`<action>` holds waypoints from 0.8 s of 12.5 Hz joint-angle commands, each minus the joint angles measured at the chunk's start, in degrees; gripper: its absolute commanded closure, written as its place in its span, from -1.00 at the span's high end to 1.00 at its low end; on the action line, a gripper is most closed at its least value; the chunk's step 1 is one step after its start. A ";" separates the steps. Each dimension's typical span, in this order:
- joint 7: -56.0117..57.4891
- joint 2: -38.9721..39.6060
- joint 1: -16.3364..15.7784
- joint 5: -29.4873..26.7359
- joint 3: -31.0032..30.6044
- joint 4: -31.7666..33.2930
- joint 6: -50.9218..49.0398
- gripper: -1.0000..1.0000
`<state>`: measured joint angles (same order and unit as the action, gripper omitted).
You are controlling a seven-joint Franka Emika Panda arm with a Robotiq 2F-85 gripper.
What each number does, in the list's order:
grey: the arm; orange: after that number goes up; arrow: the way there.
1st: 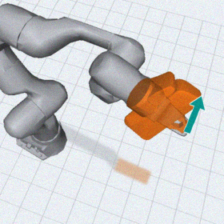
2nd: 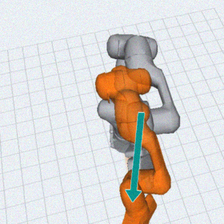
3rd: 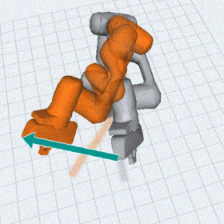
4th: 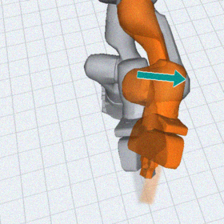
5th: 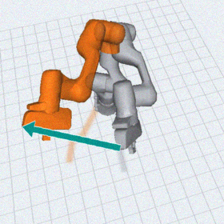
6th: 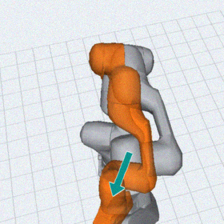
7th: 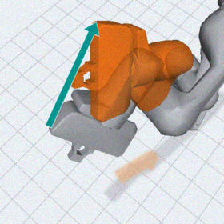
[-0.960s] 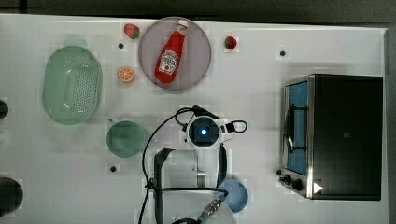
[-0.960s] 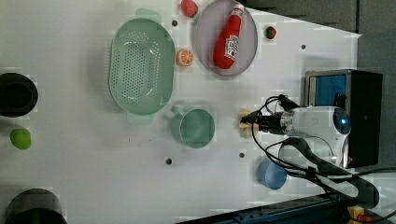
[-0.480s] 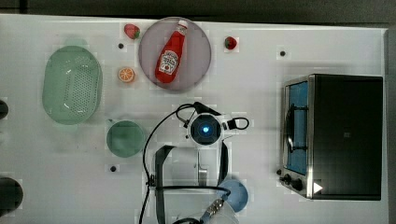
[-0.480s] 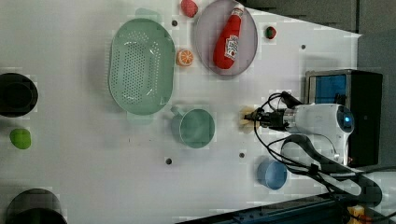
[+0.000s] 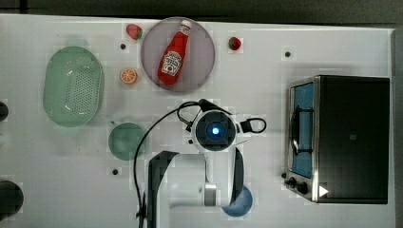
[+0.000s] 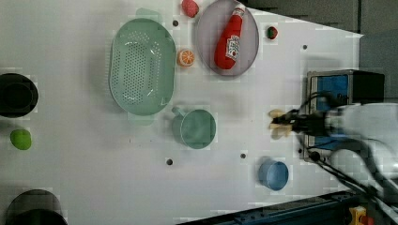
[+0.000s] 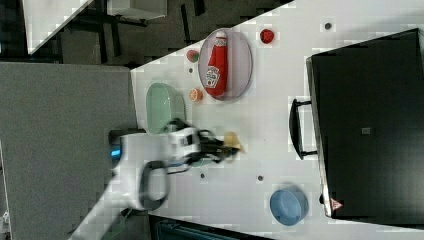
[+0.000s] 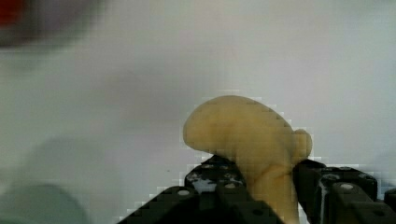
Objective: Pick Banana and place it in mug.
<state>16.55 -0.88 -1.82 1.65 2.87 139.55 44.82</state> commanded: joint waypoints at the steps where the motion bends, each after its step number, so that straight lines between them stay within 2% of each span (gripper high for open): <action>1: 1.21 -8.14 0.56 0.12 0.30 -7.01 -14.69 -0.34; 3: 0.06 -11.13 0.39 0.11 -0.90 -11.47 -24.22 -0.34; 5: -2.77 -12.26 -0.06 0.10 -3.09 -14.13 -29.68 -0.34; 8: -11.24 -12.72 -1.37 -0.84 -8.64 -14.43 -30.14 -0.34; 10: -18.85 -12.68 -2.28 -3.58 -13.22 -14.34 -30.04 -0.34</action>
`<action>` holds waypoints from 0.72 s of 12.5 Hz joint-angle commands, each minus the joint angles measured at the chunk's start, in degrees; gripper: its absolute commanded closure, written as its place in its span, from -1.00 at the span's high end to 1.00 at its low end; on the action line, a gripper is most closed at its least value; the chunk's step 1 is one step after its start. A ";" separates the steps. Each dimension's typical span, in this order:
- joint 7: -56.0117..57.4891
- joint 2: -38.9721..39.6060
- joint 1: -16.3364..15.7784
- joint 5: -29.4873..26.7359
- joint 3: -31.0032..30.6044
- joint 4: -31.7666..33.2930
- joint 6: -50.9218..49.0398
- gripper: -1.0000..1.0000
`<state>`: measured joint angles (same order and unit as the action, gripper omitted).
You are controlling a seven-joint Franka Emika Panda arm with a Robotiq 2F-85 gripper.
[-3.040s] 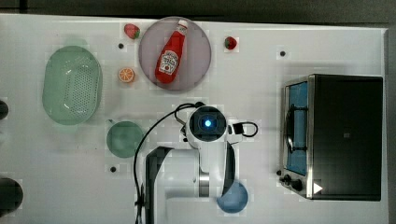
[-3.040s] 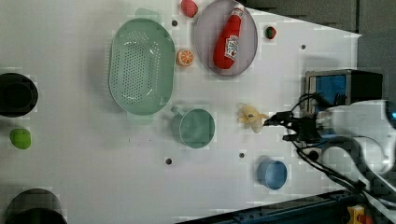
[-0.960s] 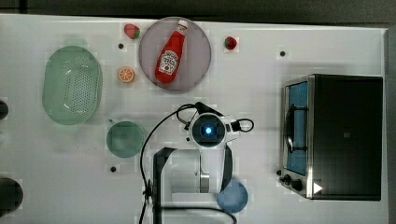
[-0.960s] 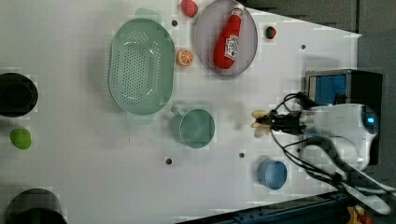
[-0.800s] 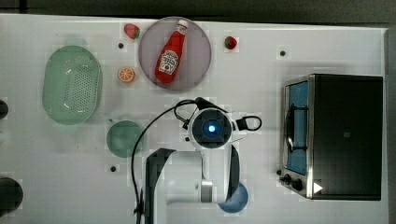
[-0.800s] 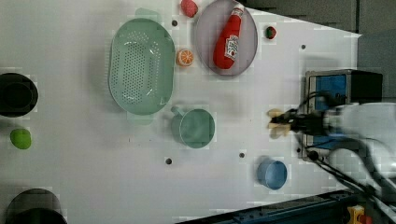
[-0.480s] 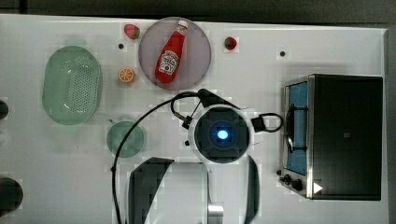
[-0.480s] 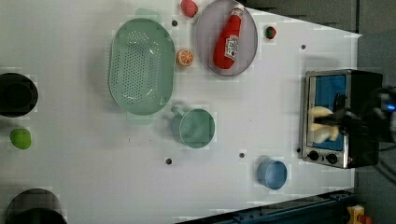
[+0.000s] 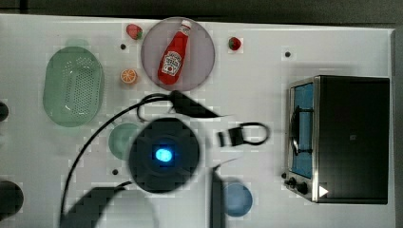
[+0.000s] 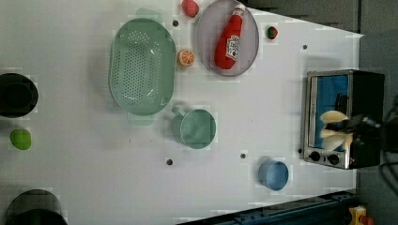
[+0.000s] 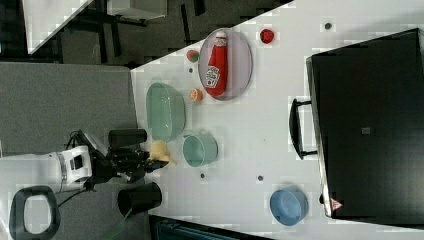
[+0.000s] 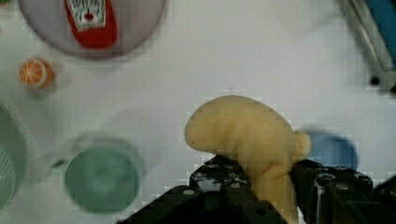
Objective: Pick Banana and place it in mug.
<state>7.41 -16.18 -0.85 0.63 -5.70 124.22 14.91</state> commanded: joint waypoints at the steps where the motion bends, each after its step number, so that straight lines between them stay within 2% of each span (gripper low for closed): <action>1: -14.78 2.70 -3.53 -4.94 -7.07 1.30 -0.01 -0.34; 2: -22.69 3.27 -3.67 -8.31 -10.91 2.38 1.23 -0.34; 4: -28.55 5.21 -3.69 -8.65 -14.71 4.57 7.42 -0.34; 7: -35.16 10.50 -3.70 -8.48 -17.88 9.30 22.00 -0.34; 9: -35.69 15.07 -3.70 -8.20 -18.41 11.29 30.01 -0.34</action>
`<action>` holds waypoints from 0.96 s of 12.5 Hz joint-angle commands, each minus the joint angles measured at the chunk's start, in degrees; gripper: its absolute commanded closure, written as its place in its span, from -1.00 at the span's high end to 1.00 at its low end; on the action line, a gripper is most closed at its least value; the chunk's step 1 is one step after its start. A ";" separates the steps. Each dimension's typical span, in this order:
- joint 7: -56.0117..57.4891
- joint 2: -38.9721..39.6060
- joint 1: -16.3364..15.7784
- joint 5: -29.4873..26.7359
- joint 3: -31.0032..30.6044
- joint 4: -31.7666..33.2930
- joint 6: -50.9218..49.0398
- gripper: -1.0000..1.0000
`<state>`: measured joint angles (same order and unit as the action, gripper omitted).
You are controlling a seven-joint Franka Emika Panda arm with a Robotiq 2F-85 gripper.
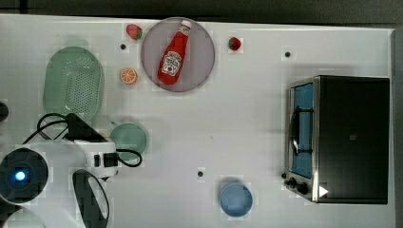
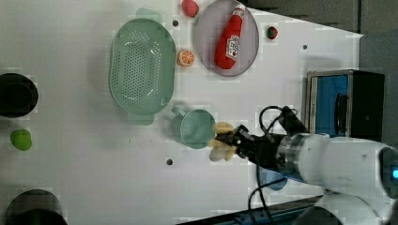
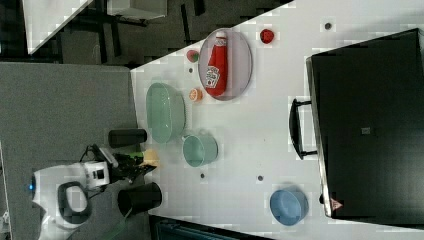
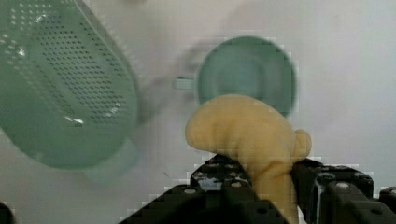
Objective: Pick Banana and place it in mug.
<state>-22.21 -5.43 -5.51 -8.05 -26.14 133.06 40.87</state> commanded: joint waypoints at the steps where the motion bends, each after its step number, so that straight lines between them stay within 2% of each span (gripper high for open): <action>1: -6.21 6.72 0.97 0.50 2.09 2.56 6.40 -0.34; 3: -6.29 11.25 0.98 0.79 2.50 2.39 7.27 -0.29; 4: -6.30 13.25 0.98 0.98 2.71 2.38 8.82 -0.09; 5: -6.30 15.15 0.98 0.99 2.78 2.28 12.92 0.23; 8: -6.34 16.91 1.00 0.98 3.17 2.44 15.52 0.86; 9: -6.33 16.58 1.00 0.98 3.28 2.21 15.44 1.00; 12: -6.33 13.90 1.37 0.91 3.97 1.53 15.23 1.00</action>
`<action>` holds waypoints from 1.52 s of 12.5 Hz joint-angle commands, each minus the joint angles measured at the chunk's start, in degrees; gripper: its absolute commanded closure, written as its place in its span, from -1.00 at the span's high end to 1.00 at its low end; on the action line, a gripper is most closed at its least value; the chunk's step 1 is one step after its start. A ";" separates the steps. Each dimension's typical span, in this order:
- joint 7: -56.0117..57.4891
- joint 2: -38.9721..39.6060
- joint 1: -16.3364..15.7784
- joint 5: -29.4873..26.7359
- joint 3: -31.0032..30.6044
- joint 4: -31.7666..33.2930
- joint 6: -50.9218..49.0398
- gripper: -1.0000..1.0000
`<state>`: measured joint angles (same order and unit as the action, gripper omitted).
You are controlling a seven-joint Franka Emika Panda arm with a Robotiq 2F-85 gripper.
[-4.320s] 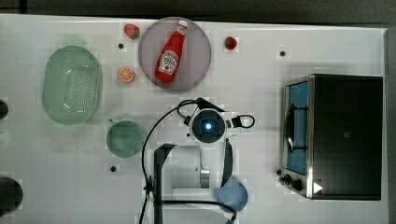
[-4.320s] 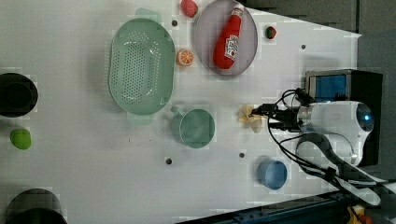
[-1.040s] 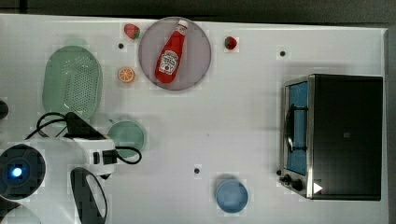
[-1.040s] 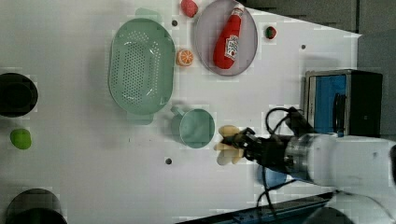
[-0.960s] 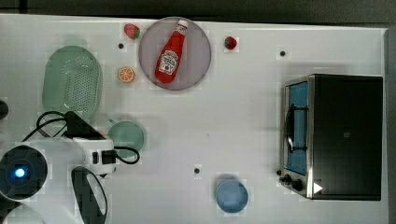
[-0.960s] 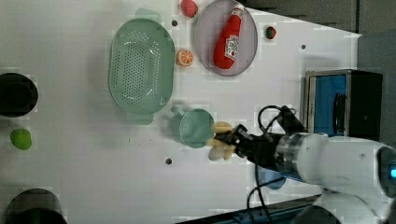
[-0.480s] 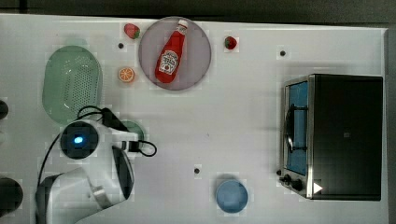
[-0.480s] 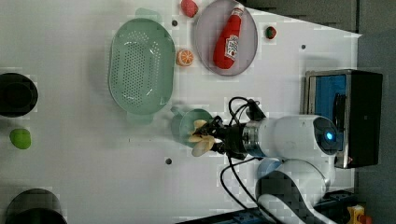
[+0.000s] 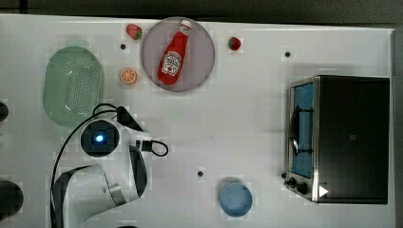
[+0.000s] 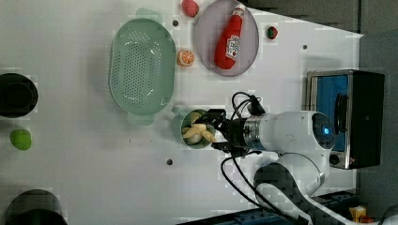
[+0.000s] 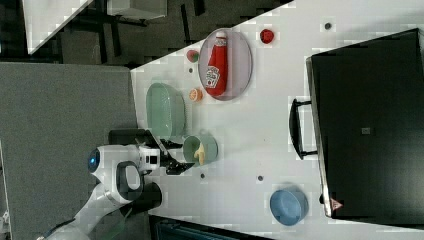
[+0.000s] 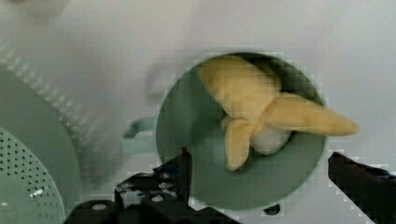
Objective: Pick Banana and place it in mug.
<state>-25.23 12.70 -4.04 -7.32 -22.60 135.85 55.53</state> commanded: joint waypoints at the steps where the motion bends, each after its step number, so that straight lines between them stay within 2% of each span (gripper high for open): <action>1: -3.11 -6.74 0.35 0.18 1.46 -1.71 0.06 1.00; 3: -0.08 -12.24 1.03 0.20 4.27 -3.57 -5.94 1.00; 6: 3.61 -19.68 2.11 0.21 10.63 -9.66 -20.70 1.00; 9: 8.86 -22.27 3.00 1.04 18.15 -19.79 -36.63 1.00; 12: 14.22 -22.47 3.28 5.00 24.96 -29.93 -48.52 1.00; 15: 14.94 -22.30 3.30 10.04 26.32 -33.45 -53.38 1.00; 19: 16.27 -22.32 3.20 10.01 26.25 -33.46 -53.45 1.00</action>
<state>-13.18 -10.21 -0.69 4.18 4.56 102.67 3.02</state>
